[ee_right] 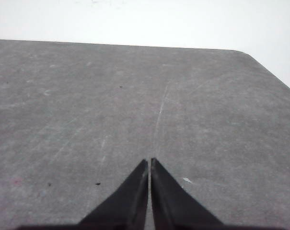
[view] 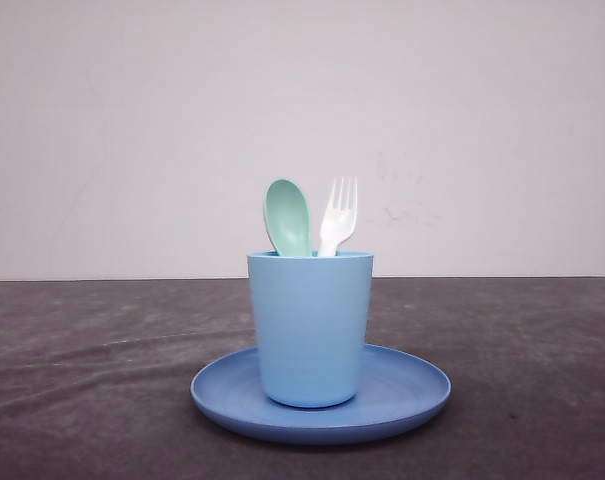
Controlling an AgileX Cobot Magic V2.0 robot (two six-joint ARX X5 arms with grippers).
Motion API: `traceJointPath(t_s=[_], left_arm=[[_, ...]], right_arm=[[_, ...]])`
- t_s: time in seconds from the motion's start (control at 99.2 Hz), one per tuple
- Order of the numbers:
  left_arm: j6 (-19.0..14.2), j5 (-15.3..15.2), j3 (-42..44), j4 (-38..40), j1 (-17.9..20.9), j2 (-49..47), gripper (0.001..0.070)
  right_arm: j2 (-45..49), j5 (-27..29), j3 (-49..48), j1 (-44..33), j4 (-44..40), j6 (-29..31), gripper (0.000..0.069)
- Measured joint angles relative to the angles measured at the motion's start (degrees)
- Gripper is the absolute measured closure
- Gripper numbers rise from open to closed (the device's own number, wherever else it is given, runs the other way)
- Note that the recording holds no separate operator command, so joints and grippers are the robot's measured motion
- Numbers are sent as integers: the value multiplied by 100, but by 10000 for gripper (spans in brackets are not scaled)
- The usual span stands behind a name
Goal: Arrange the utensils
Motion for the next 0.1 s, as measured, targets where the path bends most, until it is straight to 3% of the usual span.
traceJointPath(t_s=[0.101], left_arm=[[0,0,0,2,0,0,687]], right_arm=[[0,0,0,0,2,0,684]])
